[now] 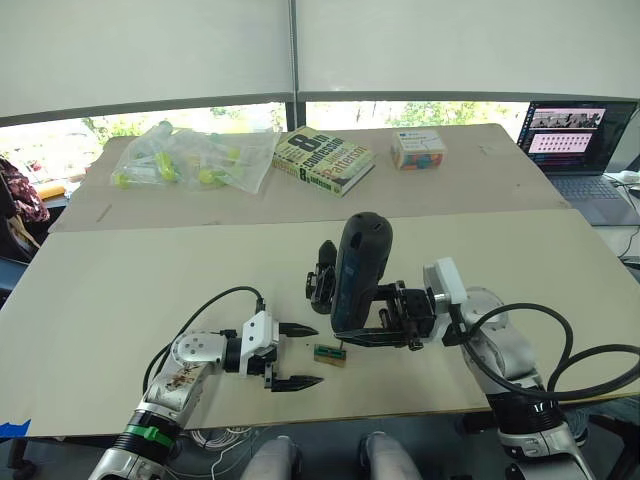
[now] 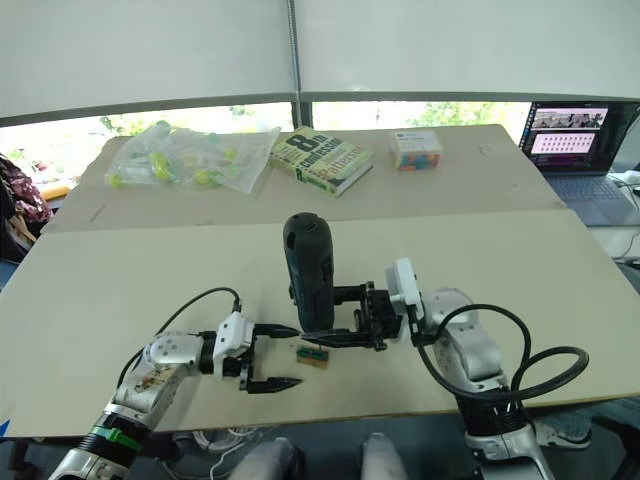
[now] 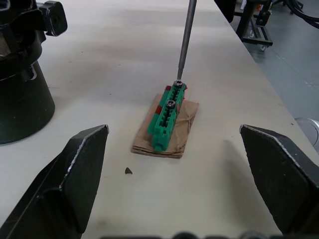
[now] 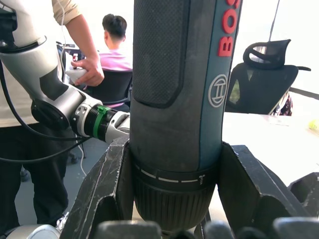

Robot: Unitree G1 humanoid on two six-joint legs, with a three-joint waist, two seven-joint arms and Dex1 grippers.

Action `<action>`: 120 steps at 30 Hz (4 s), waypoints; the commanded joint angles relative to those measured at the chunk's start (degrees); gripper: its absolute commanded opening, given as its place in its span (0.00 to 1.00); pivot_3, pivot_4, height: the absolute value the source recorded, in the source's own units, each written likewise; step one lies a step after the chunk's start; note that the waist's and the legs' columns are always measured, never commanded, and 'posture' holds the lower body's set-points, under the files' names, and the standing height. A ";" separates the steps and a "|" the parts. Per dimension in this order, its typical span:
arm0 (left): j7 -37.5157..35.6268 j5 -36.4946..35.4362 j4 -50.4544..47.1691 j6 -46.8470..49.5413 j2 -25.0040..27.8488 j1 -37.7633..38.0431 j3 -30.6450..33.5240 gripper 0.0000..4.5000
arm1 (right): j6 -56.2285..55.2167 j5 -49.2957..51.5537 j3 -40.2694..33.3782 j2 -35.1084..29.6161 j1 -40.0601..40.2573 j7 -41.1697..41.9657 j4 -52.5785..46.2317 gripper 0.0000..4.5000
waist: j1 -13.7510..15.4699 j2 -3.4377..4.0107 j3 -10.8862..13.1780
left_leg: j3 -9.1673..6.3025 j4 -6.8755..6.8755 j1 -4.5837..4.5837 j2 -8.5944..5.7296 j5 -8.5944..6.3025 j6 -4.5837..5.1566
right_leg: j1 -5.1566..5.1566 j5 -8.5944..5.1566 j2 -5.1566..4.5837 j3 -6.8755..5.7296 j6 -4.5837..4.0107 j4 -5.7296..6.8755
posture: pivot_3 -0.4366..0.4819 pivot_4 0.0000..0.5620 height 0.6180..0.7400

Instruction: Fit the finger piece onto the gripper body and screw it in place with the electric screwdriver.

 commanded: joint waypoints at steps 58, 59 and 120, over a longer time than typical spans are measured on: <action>-0.32 2.46 1.69 -0.09 -2.22 0.29 -2.91 1.00 | -1.44 -0.85 0.31 -0.60 -0.60 0.54 -0.69 0.43 | 0.38 0.00 0.00 | 0.00 0.00 0.06 -0.01 0.00 0.01 | 0.07 0.00 -0.01 -0.01 0.01 -0.03 | 0.48 0.27 1.00; -0.28 2.47 1.65 -0.07 -2.25 0.32 -2.92 1.00 | -1.38 -0.84 0.36 -0.58 -0.60 0.55 -0.71 0.43 | 0.38 0.00 0.00 | 0.00 0.00 0.06 0.00 0.00 0.01 | 0.08 0.00 -0.01 -0.01 0.01 -0.03 | 0.48 0.27 1.00; 3.94 -21.71 -16.36 15.73 8.43 5.82 21.07 1.00 | 17.12 12.74 -12.05 -5.88 -19.12 -13.77 0.75 0.43 | -0.72 -0.05 0.03 | -0.04 -0.07 -0.18 0.05 -0.01 0.02 | -0.17 0.00 -0.01 -0.05 0.00 -0.10 | 0.48 0.27 1.00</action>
